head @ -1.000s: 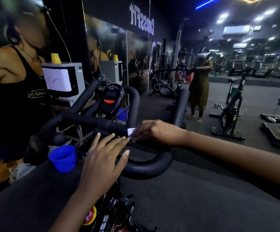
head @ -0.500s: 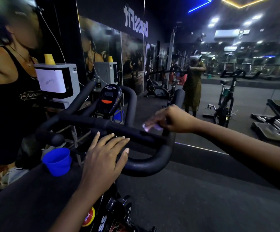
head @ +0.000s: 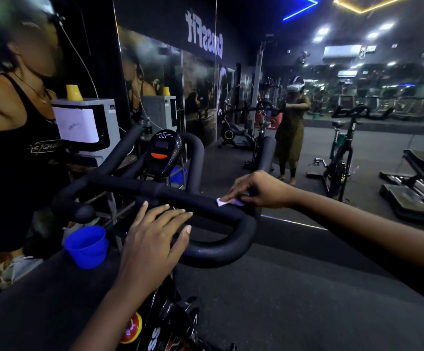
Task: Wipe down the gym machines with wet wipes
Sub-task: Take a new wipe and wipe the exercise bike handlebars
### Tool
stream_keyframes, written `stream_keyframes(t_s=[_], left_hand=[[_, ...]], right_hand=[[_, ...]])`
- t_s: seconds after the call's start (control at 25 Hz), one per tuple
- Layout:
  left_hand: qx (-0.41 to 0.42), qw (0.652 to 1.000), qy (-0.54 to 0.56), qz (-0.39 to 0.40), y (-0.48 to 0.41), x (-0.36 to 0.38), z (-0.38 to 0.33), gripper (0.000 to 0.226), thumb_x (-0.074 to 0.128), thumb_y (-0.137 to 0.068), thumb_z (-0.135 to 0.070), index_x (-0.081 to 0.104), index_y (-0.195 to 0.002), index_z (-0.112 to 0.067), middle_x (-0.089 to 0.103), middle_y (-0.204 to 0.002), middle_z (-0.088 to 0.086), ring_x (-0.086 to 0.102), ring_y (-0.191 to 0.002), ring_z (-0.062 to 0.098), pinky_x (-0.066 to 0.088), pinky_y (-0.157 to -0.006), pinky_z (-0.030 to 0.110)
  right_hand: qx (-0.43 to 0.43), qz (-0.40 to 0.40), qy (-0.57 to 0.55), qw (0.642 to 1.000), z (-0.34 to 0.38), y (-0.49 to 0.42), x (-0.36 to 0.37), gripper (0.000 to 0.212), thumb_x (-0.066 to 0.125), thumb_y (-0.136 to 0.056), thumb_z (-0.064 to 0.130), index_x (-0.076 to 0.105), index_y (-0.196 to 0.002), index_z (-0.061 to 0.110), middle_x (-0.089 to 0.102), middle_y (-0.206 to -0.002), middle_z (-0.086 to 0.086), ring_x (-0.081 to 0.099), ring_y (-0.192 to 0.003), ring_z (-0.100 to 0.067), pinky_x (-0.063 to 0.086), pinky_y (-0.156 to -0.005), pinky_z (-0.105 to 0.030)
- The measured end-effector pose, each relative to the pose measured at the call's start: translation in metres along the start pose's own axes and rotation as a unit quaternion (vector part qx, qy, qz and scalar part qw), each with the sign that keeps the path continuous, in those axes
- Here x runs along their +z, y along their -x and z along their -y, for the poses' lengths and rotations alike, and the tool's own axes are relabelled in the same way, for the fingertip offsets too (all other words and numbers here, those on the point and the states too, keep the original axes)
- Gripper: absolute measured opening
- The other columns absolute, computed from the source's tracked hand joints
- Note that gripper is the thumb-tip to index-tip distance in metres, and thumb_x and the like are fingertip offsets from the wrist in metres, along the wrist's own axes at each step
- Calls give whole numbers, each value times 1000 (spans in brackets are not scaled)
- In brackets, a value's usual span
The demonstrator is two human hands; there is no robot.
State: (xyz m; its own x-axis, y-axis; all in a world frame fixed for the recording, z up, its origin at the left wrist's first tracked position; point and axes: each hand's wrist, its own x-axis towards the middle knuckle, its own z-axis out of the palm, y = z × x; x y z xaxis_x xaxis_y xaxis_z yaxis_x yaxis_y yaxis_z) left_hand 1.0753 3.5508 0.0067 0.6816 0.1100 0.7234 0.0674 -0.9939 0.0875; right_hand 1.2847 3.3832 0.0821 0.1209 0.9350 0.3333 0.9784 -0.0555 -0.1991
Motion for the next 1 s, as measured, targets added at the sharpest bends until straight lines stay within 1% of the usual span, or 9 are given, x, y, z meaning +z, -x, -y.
stream_keyframes(t_s=[0.12, 0.24, 0.4, 0.48, 0.52, 0.56, 0.64, 0.8, 1.0], left_hand=[[-13, 999, -22, 20, -3, -2, -1, 46, 35, -91, -45, 67, -117, -24, 68, -114, -6, 56, -118, 22, 12, -114, 43], [-49, 996, -37, 70, -25, -7, -17, 66, 27, -83, -58, 54, -132, -25, 55, -135, -1, 44, -132, 22, 0, -116, 42], [-110, 977, -62, 175, -54, 4, -33, 97, -6, -62, -74, 17, -149, -37, 12, -158, -6, 9, -146, 11, -7, -116, 42], [-120, 967, -78, 212, -57, 8, -35, 114, -18, -49, -85, 11, -150, -39, 4, -160, -7, 1, -147, 11, -9, -117, 42], [-121, 961, -87, 233, -57, 8, -36, 124, -27, -41, -88, 10, -149, -40, 1, -160, -8, -1, -147, 11, -9, -117, 42], [-123, 956, -96, 247, -56, 7, -37, 130, -35, -35, -86, 9, -149, -41, -1, -160, -8, -2, -147, 11, -9, -118, 41], [-124, 954, -106, 253, -56, 6, -39, 131, -39, -33, -83, 8, -149, -43, -5, -160, -10, -2, -146, 10, -8, -118, 39], [-129, 953, -112, 251, -56, 7, -41, 127, -35, -36, -86, 8, -148, -45, -6, -159, -13, -1, -146, 8, -10, -117, 34], [-128, 952, -132, 246, -56, 6, -43, 127, -34, -39, -86, 14, -148, -44, 1, -159, -14, 1, -146, 5, -12, -114, 30]], right_hand=[[12, 48, -11, 999, 3, 12, -21, 31, 63, -76, -1, 76, -95, 19, 71, -87, 3, 65, -73, -10, 45, -66, -18], [40, 80, 20, 996, 2, -3, -36, 32, 61, -78, -1, 76, -94, 23, 62, -69, 14, 54, -60, 5, 35, -59, -7], [114, -107, 27, 987, -18, -62, -42, 34, 55, -81, 0, 71, -107, 17, 67, -70, -2, 48, -51, 16, 33, -51, -3], [131, -189, 15, 973, -29, -98, -40, 28, 57, -84, 7, 71, -106, 14, 72, -82, -6, 59, -66, 7, 40, -58, -7], [128, -207, 18, 970, -33, -115, -37, 24, 59, -85, 11, 72, -105, 15, 73, -90, -11, 65, -81, -8, 46, -68, -17], [124, -208, 28, 970, -36, -129, -32, 23, 60, -86, 13, 72, -105, 15, 72, -97, -14, 66, -91, -21, 50, -77, -27], [116, -170, 75, 976, -39, -148, -19, 25, 55, -88, 9, 72, -106, 16, 70, -103, -14, 63, -99, -30, 49, -85, -35], [39, -142, 181, 972, -23, -129, 12, 26, 50, -77, 0, 70, -92, 8, 67, -103, -13, 62, -94, -32, 47, -77, -34], [-87, -140, 86, 983, 1, -62, 34, 29, 49, -67, 5, 70, -85, 13, 69, -83, -8, 64, -81, -29, 48, -65, -33]])
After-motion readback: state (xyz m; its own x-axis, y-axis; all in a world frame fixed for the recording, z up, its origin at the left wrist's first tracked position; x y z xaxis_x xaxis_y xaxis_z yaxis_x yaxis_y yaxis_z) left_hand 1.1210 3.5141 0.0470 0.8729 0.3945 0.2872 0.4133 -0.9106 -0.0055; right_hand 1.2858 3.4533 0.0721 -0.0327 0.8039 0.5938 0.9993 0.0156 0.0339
